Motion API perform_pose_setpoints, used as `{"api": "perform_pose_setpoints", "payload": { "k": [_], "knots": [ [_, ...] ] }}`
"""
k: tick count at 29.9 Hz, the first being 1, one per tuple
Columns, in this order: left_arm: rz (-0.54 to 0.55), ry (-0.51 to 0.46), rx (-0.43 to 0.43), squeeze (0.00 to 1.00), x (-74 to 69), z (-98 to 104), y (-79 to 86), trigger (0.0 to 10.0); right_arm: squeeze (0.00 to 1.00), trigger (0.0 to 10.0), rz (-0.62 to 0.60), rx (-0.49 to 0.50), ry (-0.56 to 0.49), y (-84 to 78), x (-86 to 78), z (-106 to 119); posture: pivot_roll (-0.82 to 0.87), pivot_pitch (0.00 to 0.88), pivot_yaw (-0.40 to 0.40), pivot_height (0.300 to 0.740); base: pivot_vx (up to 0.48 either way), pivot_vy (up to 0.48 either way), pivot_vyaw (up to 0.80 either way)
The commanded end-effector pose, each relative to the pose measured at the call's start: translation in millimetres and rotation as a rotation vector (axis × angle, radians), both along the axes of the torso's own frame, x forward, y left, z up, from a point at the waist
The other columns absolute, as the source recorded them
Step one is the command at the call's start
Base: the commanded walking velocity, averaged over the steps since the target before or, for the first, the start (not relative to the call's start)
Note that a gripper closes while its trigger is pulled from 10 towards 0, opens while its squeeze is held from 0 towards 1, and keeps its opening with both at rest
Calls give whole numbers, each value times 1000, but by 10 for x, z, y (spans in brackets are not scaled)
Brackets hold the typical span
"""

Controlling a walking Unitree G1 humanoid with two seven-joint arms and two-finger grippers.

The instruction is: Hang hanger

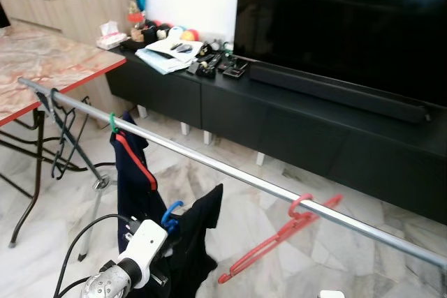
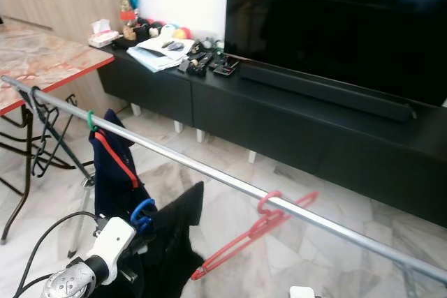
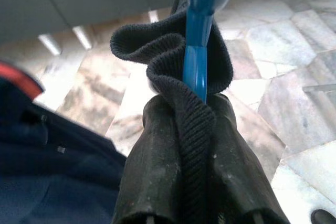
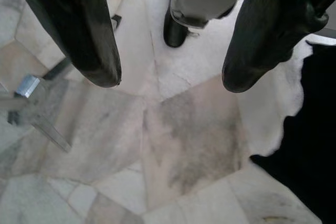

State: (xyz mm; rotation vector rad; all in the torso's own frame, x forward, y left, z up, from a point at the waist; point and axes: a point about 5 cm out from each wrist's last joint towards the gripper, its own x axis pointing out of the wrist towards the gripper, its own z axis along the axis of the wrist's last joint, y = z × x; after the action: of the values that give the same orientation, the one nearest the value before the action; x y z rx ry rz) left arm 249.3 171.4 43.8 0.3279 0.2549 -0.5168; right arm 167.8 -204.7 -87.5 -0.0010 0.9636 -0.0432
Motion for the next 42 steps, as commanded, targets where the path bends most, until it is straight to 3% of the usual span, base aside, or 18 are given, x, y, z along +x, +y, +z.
{"api": "perform_pose_setpoints", "payload": {
  "k": [1,7,16,23,31,38,42],
  "knots": [
    [-33,-72,7,0,118,174,-37,10000,0,10000,1,-2,8,-7,-4,-2,39,26,-14,740,0,0,0],
    [-37,-119,-10,0,308,312,-52,10000,0,10000,5,-2,7,40,5,-7,34,25,-13,740,0,0,0],
    [-15,-155,-11,0,505,438,-51,10000,0,10000,-11,-17,19,-201,-156,-18,33,22,-12,740,0,0,0],
    [17,-155,-28,0,596,430,-110,10000,0,10000,-10,-18,22,-216,-185,-24,29,21,-7,740,0,0,0],
    [55,-185,-67,0,675,475,-184,10000,0,10000,11,-7,30,80,-184,-83,25,20,-5,740,0,0,0],
    [85,-215,-76,0,784,562,-192,10000,0,10000,38,18,2,492,44,-38,24,20,-1,740,0,0,0],
    [98,-205,-22,0,860,557,-182,10000,0,10000,40,23,-13,583,138,0,25,19,3,740,0,0,0]
  ]
}}
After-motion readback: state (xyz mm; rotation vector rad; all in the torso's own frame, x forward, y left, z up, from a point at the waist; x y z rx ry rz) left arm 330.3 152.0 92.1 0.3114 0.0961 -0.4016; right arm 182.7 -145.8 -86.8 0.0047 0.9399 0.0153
